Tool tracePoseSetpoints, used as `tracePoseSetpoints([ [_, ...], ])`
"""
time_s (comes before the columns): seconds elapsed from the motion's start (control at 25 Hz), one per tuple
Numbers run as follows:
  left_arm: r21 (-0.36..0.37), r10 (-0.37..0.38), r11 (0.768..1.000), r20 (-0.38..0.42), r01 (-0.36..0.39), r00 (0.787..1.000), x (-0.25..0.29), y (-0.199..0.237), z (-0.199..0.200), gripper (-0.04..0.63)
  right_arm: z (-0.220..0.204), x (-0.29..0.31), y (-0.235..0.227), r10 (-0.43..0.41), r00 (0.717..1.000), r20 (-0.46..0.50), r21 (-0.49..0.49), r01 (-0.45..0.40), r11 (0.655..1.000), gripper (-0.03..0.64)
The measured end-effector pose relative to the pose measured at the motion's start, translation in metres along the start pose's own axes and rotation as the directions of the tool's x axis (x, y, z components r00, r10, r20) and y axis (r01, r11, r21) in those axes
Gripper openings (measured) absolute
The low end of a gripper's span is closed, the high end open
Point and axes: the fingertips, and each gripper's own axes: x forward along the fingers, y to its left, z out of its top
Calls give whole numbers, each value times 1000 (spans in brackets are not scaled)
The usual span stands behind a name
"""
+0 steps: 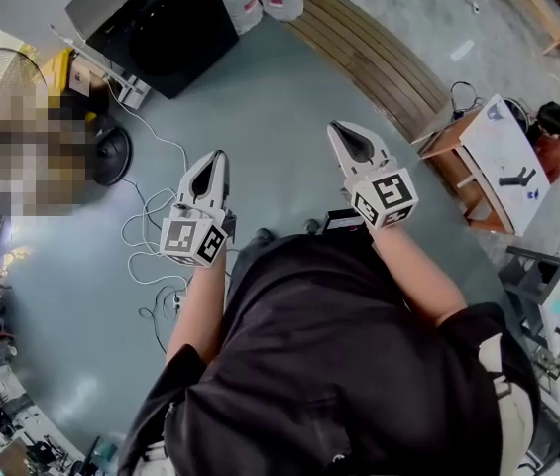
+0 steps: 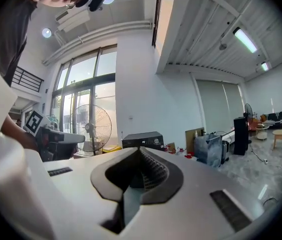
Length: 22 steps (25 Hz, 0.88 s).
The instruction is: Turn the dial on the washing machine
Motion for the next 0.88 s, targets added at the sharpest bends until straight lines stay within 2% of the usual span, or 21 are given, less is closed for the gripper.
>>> tracePoseSetpoints([
  [0.16,-15,5,1000,-5,-5,1000,1,-16,-12,15,-12,-15,-15,-1,1000,-2,29,1,1000,21],
  [0.32,-29,-21,999,-22,20,1000,3,-38,-22,15,-30,-32,-22,7,1000,-22,79,-6,997,23],
  [0.68,-62,-2,998,-26,0,1000,9,-28,-24,15,-35,-25,-20,49,998,-29,118,-46,992,23],
  [0.88,-16,-5,1000,-30,5,1000,26,-24,-20,15,-34,-14,-31,56,998,-40,110,-51,993,23],
])
